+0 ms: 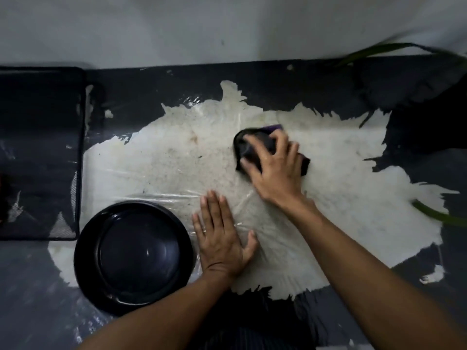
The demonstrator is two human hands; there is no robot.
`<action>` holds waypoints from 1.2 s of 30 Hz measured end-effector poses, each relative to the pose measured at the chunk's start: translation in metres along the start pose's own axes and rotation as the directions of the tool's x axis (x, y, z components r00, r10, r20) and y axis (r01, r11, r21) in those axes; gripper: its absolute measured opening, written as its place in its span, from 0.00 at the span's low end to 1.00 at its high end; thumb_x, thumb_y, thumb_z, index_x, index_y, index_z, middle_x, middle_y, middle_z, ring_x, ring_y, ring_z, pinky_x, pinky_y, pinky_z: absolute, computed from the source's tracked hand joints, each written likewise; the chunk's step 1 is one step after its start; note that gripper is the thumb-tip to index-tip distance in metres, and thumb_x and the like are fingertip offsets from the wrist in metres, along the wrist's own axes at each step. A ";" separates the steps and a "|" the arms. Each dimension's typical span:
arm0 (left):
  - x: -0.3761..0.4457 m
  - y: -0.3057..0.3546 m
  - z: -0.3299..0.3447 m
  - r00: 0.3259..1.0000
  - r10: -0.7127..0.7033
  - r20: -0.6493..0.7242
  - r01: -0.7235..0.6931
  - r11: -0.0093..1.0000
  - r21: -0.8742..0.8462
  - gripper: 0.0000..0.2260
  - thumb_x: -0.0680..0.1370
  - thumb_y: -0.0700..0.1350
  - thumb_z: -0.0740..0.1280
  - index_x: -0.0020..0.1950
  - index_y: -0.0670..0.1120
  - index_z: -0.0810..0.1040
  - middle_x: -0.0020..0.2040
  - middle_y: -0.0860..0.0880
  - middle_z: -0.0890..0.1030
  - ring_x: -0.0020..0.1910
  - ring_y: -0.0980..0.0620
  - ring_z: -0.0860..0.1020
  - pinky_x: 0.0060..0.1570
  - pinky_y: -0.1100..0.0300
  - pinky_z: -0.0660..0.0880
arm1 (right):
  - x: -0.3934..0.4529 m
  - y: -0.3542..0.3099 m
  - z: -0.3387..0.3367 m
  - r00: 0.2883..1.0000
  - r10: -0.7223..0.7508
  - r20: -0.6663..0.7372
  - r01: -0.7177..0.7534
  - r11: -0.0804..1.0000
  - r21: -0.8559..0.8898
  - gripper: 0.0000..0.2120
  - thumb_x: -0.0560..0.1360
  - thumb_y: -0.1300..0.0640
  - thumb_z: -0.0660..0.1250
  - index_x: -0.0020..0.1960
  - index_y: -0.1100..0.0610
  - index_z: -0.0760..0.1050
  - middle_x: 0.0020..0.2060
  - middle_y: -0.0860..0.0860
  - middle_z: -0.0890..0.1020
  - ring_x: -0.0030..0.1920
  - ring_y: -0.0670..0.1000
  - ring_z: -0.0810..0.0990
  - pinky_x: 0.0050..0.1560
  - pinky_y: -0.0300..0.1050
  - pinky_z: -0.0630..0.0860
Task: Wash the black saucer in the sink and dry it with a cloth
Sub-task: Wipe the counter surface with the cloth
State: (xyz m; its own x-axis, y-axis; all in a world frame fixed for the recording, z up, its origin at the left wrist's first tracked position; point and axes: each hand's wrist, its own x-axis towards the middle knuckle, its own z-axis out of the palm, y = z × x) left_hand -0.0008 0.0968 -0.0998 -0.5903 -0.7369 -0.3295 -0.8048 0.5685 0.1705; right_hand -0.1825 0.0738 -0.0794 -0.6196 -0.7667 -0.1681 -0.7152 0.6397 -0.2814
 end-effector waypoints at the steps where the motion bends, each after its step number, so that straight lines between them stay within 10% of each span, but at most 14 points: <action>1: 0.001 -0.001 0.000 1.000 -0.001 -0.003 0.001 1.000 0.003 0.44 0.70 0.64 0.59 0.77 0.36 0.56 0.78 0.37 0.53 0.78 0.37 0.52 0.74 0.38 0.49 | -0.015 0.005 0.002 0.989 -0.147 0.035 0.147 0.989 -0.014 0.26 0.74 0.38 0.62 0.71 0.38 0.65 0.70 0.56 0.65 0.60 0.61 0.66 0.59 0.58 0.69; 4: 0.000 -0.001 0.002 1.000 0.007 -0.016 -0.007 1.000 0.009 0.44 0.70 0.64 0.59 0.77 0.36 0.56 0.78 0.36 0.53 0.78 0.37 0.51 0.74 0.38 0.49 | -0.041 0.060 -0.004 0.950 -0.312 0.026 0.313 0.948 -0.063 0.29 0.71 0.41 0.66 0.71 0.40 0.67 0.65 0.56 0.69 0.57 0.62 0.70 0.57 0.58 0.72; 7: 0.000 -0.002 0.003 0.999 0.015 -0.040 -0.015 1.000 0.006 0.44 0.71 0.64 0.58 0.78 0.36 0.54 0.79 0.37 0.52 0.78 0.37 0.50 0.74 0.38 0.49 | -0.038 0.100 -0.011 0.971 0.130 -0.200 -0.141 0.989 -0.042 0.25 0.74 0.39 0.63 0.70 0.43 0.68 0.62 0.58 0.69 0.56 0.62 0.70 0.56 0.57 0.73; 10: 0.000 -0.002 0.005 0.998 0.014 -0.055 -0.014 1.000 -0.003 0.44 0.71 0.64 0.58 0.78 0.37 0.52 0.79 0.38 0.50 0.78 0.38 0.48 0.74 0.39 0.47 | -0.030 0.067 -0.002 0.779 0.565 -0.273 -0.550 0.824 0.136 0.23 0.76 0.39 0.59 0.70 0.42 0.68 0.66 0.58 0.68 0.58 0.63 0.68 0.58 0.58 0.70; 13: -0.002 -0.003 0.005 0.997 0.015 -0.081 -0.017 1.000 -0.026 0.44 0.71 0.64 0.58 0.78 0.38 0.52 0.79 0.39 0.50 0.78 0.39 0.48 0.75 0.40 0.46 | -0.061 0.029 0.014 0.966 0.183 -0.181 -0.189 0.982 -0.020 0.24 0.75 0.42 0.61 0.71 0.41 0.67 0.68 0.59 0.68 0.59 0.64 0.68 0.56 0.59 0.69; 16: -0.003 -0.003 0.005 0.994 0.017 -0.110 -0.024 0.998 -0.064 0.45 0.71 0.63 0.60 0.79 0.39 0.51 0.80 0.40 0.49 0.79 0.41 0.46 0.75 0.42 0.44 | -0.094 0.068 0.015 0.951 -0.309 -0.026 0.304 0.944 -0.130 0.26 0.74 0.43 0.61 0.72 0.41 0.67 0.67 0.58 0.68 0.59 0.62 0.68 0.56 0.59 0.70; 19: -0.004 -0.005 0.003 0.993 0.021 -0.115 -0.032 0.995 -0.093 0.45 0.71 0.64 0.58 0.79 0.41 0.49 0.80 0.42 0.46 0.79 0.43 0.44 0.76 0.43 0.42 | -0.108 0.102 0.009 0.986 -0.019 -0.166 -0.002 0.992 -0.123 0.25 0.75 0.41 0.60 0.71 0.43 0.68 0.64 0.59 0.69 0.57 0.62 0.69 0.56 0.58 0.71; 23: -0.007 -0.008 -0.001 0.994 0.038 -0.101 -0.052 0.988 -0.146 0.44 0.73 0.65 0.55 0.80 0.43 0.43 0.80 0.44 0.40 0.78 0.45 0.39 0.75 0.45 0.37 | -0.127 0.061 0.020 0.851 0.453 -0.265 -0.455 0.889 0.060 0.23 0.77 0.42 0.61 0.71 0.45 0.68 0.65 0.60 0.68 0.57 0.63 0.68 0.57 0.60 0.69; 31: -0.004 -0.013 -0.056 1.000 0.016 0.023 -0.002 0.845 -0.535 0.37 0.72 0.43 0.64 0.79 0.44 0.52 0.80 0.47 0.48 0.79 0.49 0.44 0.77 0.47 0.46 | -0.169 0.017 0.047 0.983 -0.167 -0.079 0.155 0.978 -0.140 0.28 0.74 0.44 0.64 0.73 0.42 0.65 0.64 0.58 0.65 0.58 0.61 0.66 0.53 0.60 0.71; 36: -0.006 -0.037 -0.114 0.963 -0.101 -0.249 -0.107 0.706 -0.700 0.26 0.73 0.36 0.63 0.72 0.42 0.69 0.75 0.45 0.67 0.74 0.50 0.63 0.73 0.55 0.63 | -0.098 -0.024 0.037 0.944 0.320 -0.081 -0.318 0.947 0.044 0.26 0.78 0.39 0.57 0.74 0.39 0.57 0.74 0.58 0.56 0.70 0.65 0.55 0.68 0.69 0.54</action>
State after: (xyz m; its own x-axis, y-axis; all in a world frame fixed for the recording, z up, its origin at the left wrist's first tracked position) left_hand 0.0256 0.0387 0.0020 -0.5023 -0.8585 -0.1031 -0.5480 0.2238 0.8060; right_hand -0.0925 0.1319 -0.0914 -0.8400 -0.5144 -0.1725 -0.4664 0.8471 -0.2546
